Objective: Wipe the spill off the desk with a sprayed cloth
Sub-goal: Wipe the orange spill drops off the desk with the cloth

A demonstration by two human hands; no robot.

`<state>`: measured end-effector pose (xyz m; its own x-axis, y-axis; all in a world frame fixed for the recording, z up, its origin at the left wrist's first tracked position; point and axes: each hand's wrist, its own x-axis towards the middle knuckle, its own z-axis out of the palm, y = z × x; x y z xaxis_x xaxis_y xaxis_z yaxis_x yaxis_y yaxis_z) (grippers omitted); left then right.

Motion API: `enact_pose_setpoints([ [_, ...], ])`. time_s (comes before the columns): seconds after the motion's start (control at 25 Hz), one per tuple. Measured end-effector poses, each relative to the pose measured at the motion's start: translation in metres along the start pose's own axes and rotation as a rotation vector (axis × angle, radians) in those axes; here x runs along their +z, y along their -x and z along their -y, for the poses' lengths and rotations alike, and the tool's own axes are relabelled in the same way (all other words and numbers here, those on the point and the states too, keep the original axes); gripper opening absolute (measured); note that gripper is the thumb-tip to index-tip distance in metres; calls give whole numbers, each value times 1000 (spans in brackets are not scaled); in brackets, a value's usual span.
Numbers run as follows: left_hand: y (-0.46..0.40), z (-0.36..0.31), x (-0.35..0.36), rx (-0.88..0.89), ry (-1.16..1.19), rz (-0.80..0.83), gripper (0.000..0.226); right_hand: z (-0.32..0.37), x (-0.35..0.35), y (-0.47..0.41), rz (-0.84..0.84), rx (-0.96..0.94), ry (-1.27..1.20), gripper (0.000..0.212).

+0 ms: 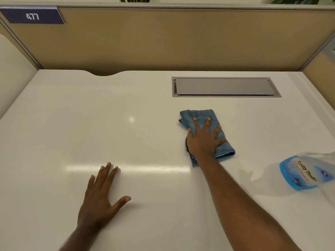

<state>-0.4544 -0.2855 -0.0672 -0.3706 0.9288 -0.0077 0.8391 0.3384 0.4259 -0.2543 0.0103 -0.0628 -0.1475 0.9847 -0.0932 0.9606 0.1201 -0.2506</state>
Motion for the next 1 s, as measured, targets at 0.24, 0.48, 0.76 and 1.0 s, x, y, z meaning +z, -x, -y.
enact_pose_setpoints([
  [0.24,0,0,1,16,-3,-28,96,34,24,73,-18,-483,29,60],
  [0.48,0,-3,-1,3,14,-17,96,-64,5,73,-131,-143,42,64],
  [0.76,-1,-4,-2,18,15,-46,98,-22,-4,-14,1,97,27,59],
  [1.0,2,0,-2,40,92,-123,101,59,20,24,-6,-246,73,53],
])
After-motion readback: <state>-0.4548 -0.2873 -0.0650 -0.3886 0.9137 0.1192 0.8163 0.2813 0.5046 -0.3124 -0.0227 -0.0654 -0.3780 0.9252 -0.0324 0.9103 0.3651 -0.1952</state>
